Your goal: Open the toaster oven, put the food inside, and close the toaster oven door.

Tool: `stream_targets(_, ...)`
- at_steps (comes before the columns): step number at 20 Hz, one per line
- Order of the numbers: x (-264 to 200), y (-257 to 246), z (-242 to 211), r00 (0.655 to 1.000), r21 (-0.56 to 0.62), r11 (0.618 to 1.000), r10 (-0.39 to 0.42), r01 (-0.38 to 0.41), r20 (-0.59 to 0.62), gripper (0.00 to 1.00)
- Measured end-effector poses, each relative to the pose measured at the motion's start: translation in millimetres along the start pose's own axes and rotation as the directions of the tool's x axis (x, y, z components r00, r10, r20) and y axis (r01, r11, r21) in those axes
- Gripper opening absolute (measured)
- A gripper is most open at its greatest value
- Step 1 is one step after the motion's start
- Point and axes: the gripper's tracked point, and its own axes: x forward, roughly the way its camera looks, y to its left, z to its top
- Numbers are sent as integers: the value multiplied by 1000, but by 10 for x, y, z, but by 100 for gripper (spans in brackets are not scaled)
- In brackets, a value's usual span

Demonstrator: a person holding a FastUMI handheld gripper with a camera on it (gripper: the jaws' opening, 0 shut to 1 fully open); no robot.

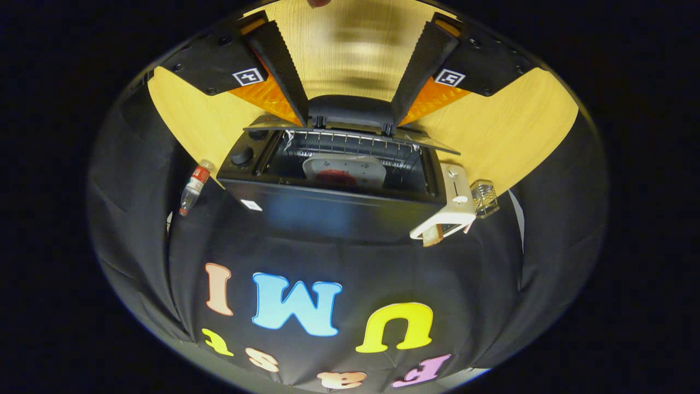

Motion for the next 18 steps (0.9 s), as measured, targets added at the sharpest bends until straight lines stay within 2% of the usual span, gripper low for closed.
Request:
stream_targets(4,-422,-132,425,985,9,1000,1,-2,172,98)
stream_targets(10,-1376,-646,1052,923,63,998,-39,16,382,98)
stream_targets(13,-1800,-1004,1191,908,81,996,-73,44,413,98)
stream_targets(18,-2134,-1665,1292,887,114,988,-140,99,440,97)
